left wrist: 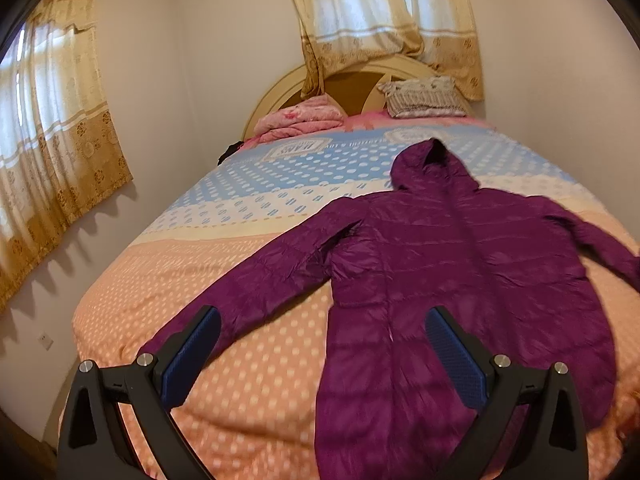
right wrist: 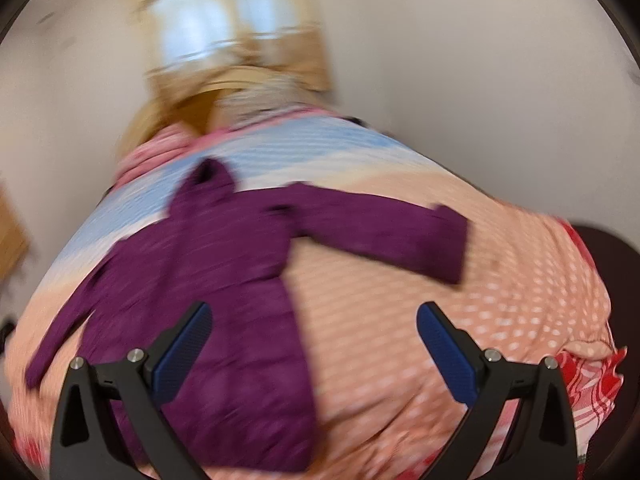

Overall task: Fold large clothes
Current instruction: 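Grasp the purple jacket's sleeve cuff with the right gripper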

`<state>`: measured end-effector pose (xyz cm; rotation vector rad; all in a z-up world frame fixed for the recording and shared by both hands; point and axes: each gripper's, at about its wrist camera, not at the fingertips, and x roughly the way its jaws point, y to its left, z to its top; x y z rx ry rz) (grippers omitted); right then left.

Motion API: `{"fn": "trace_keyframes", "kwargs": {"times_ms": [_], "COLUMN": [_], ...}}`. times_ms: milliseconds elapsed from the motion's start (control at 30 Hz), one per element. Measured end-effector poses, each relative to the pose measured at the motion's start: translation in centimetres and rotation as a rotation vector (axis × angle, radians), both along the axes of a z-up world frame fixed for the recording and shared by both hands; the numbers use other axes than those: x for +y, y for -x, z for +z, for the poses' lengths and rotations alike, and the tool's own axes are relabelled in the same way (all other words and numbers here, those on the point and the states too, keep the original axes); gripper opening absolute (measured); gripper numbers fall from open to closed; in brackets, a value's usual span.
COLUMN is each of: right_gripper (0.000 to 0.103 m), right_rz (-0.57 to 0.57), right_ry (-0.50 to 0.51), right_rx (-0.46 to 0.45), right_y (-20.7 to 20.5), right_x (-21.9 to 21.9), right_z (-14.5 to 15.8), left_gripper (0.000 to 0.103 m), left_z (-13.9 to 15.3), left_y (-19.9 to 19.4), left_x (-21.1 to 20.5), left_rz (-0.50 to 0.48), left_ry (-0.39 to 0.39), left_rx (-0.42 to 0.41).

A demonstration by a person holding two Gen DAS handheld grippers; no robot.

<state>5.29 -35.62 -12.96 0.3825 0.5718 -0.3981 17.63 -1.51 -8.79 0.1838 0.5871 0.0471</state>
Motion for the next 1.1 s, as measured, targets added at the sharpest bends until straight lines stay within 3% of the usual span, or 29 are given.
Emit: {"fn": "trace_keyframes", "kwargs": {"times_ms": [100,300,500,567,667,767,867,1100], "right_gripper": [0.097,0.085,0.076,0.076,0.074,0.028,0.018,0.014], "right_rz": [-0.142,-0.232,-0.168,-0.137,-0.117,-0.113,-0.137,-0.070], "right_ry": [-0.052,-0.156,-0.189,-0.159,-0.099,-0.159,-0.160,-0.071], "right_rx": [0.035,0.123,0.151,0.150,0.231,0.255,0.200,0.082], "right_y": [-1.0,-3.4,-6.3,-7.0,-8.6,-9.0,-8.3,-10.6], "right_x": [-6.4,-13.0,-12.7,-11.4,-11.1,-12.5,-13.4,-11.3], "right_z": [-1.0,-3.1,-4.6,-4.4,-5.6,-6.7,-5.6,0.3], "left_gripper": [0.102,0.102,0.102,0.102,0.102,0.102,0.102,0.102], "left_z": [-1.4,-3.9,-6.4,-7.0,-7.8,-8.3,-8.3,-7.2], "left_y": [-4.2,-11.1,-15.3,-16.1,-16.5,-17.0,-17.4,-19.7], "left_x": [-0.2,-0.5,-0.2,-0.3,-0.8,-1.2,-1.3,0.2], "left_rz": [0.028,0.082,0.130,0.135,0.125,0.112,0.102,0.135], "left_ry": [-0.027,-0.075,-0.097,-0.104,-0.116,-0.128,-0.140,-0.132], "left_rx": [0.012,0.048,0.113,0.123,0.134,0.139,0.130,0.103]}}
